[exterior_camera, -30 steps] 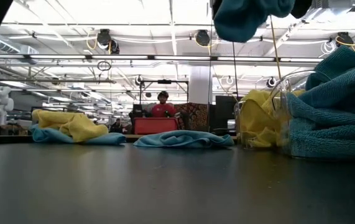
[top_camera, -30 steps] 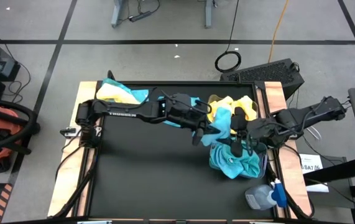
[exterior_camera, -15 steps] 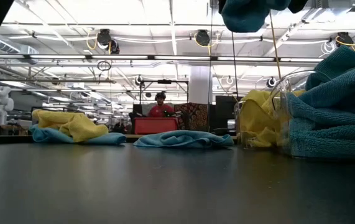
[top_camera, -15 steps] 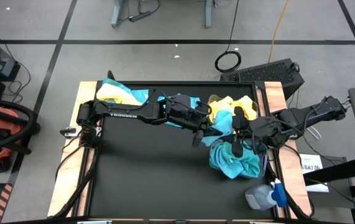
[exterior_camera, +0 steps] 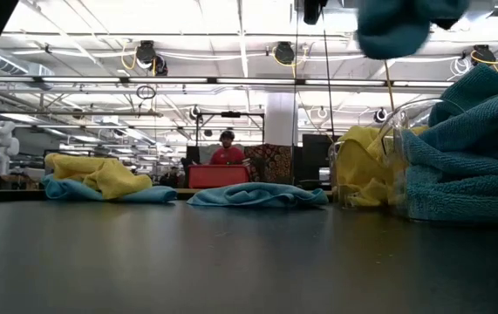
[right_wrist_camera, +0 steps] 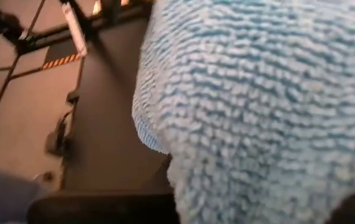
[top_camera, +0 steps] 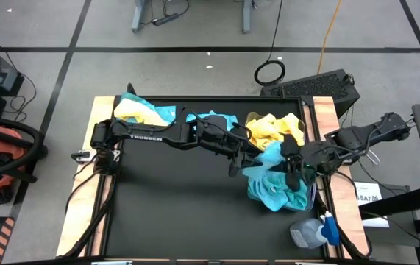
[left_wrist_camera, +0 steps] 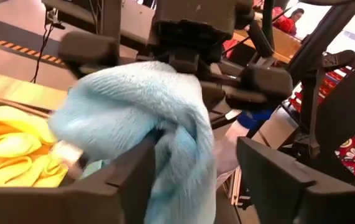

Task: Sort microfiber towel by color & place in baskets
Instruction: Put the blue microfiber cloth into the bottom transparent bin

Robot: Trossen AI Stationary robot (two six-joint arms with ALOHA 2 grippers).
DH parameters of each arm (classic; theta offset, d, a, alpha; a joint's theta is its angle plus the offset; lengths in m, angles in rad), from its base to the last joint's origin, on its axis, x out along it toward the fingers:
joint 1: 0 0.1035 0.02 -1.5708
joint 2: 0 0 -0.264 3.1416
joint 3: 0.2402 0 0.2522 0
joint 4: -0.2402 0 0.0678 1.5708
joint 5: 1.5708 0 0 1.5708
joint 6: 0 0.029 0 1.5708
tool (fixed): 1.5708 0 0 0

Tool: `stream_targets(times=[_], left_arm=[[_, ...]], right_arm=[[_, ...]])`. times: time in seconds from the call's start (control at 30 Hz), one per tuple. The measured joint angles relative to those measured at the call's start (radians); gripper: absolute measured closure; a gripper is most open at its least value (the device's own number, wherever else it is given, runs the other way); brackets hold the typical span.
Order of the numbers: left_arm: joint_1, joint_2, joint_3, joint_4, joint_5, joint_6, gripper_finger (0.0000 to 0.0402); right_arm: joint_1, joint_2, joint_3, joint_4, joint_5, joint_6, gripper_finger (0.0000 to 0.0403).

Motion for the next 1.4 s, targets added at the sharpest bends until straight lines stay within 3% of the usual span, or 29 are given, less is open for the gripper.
stream_targets(times=[0.17,0.43,0.53,0.8,1.07,1.4], left_arm=[[0.0,0.0,0.0,-0.024,0.0,0.0,0.0129],[0.001,0.0,-0.001,-0.101,0.0,0.003,0.0123],[0.003,0.0,-0.001,-0.131,0.001,0.02,0.0123],[0.014,0.0,-0.001,-0.156,0.0,0.027,0.0123],[0.031,0.0,-0.001,-0.156,0.0,0.029,0.0123],[0.048,0.0,-0.001,-0.148,-0.003,0.027,0.0123]], right_arm=[[0.039,-0.049,0.0,-0.173,-0.099,0.128,0.0397],[0.138,-0.061,0.0,-0.668,-0.184,0.327,0.0397],[0.155,-0.059,-0.002,-0.761,-0.188,0.362,0.0397],[0.179,-0.057,-0.121,-0.742,-0.268,0.378,0.0398],[0.181,-0.057,-0.294,-0.541,-0.302,0.441,0.0394],[0.181,0.009,-0.297,-0.522,-0.286,0.458,0.039]])
